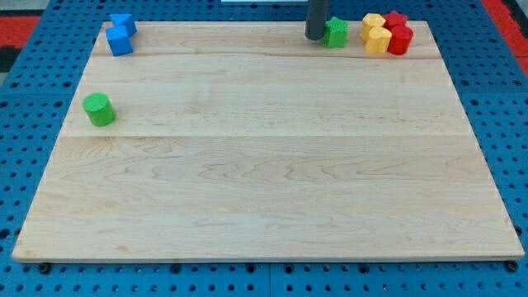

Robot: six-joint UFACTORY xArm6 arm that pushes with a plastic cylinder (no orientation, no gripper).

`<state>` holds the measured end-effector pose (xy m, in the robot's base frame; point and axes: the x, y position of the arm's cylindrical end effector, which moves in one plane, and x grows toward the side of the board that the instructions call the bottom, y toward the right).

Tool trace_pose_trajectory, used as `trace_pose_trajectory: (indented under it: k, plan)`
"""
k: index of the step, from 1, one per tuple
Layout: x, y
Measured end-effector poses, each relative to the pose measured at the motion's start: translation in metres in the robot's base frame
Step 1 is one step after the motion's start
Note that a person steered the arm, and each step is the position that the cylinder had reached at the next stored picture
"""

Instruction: Move your arm to the center left

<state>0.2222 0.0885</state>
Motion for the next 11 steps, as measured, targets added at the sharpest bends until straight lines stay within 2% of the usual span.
trace_pose_trajectory:
  k: [2, 3, 4, 6, 8, 9, 10, 11]
  plan:
    - [-0.001, 0.034]
    - [-0.001, 0.035]
    - [0.016, 0.022]
    - [0.125, -0.032]
    - [0.226, -0.212]
    - [0.244, -0.307]
    - [0.231, -0.377]
    - [0.198, -0.359]
